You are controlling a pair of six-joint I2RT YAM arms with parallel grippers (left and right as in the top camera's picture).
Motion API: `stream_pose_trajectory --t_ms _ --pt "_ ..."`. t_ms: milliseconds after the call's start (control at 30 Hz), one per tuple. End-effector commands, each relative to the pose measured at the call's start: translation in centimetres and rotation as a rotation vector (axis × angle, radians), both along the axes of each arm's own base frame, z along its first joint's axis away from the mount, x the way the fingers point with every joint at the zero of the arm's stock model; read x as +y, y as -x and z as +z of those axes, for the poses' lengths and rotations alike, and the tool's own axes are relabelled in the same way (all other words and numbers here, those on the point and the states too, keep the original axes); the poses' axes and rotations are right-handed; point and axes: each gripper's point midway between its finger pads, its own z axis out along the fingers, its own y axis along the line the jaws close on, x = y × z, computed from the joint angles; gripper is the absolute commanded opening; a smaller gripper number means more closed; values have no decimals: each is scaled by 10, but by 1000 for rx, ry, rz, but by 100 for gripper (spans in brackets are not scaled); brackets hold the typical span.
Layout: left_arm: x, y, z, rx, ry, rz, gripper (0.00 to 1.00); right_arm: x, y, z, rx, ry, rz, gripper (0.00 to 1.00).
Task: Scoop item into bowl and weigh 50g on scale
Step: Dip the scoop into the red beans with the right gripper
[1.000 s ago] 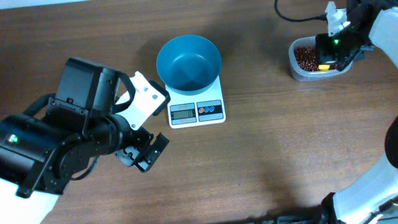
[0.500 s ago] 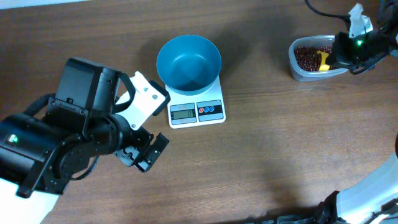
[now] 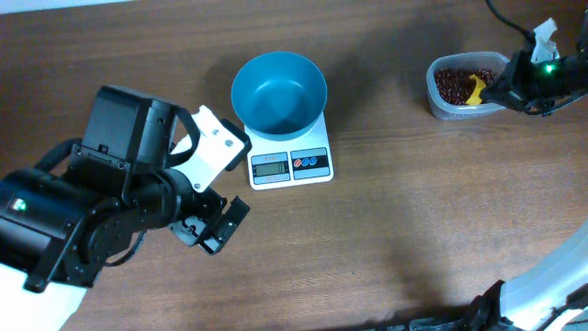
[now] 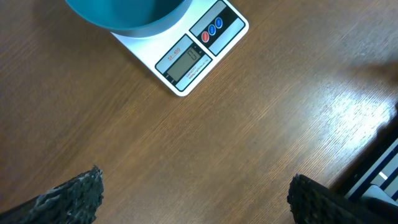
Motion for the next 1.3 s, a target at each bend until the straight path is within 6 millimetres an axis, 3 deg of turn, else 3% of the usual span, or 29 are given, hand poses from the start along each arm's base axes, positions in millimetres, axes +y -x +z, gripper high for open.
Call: stream_pose_trajectory --t_ms 0,67,300,433,700,867,1033,1267 --pt "-1 -2 6 -8 18 7 99 17 16 -19 99 -83 8 4" --pt "-1 -2 6 -8 18 7 99 20 21 -19 120 -96 7 4" --pt "-1 -2 6 -8 18 6 99 19 7 -14 63 -118 -10 4" --pt "-1 -2 6 -8 18 6 99 22 19 -14 111 -159 -24 4" --pt "-1 -2 6 -8 18 7 99 4 18 6 14 -310 -101 4" --pt "-1 -2 6 -8 18 7 99 5 19 1 14 -310 -103 4" --pt "-1 -2 6 -8 18 7 99 26 23 -7 42 -340 -68 4" --pt "-1 -2 6 -8 18 7 99 19 8 -13 8 -339 -97 4"
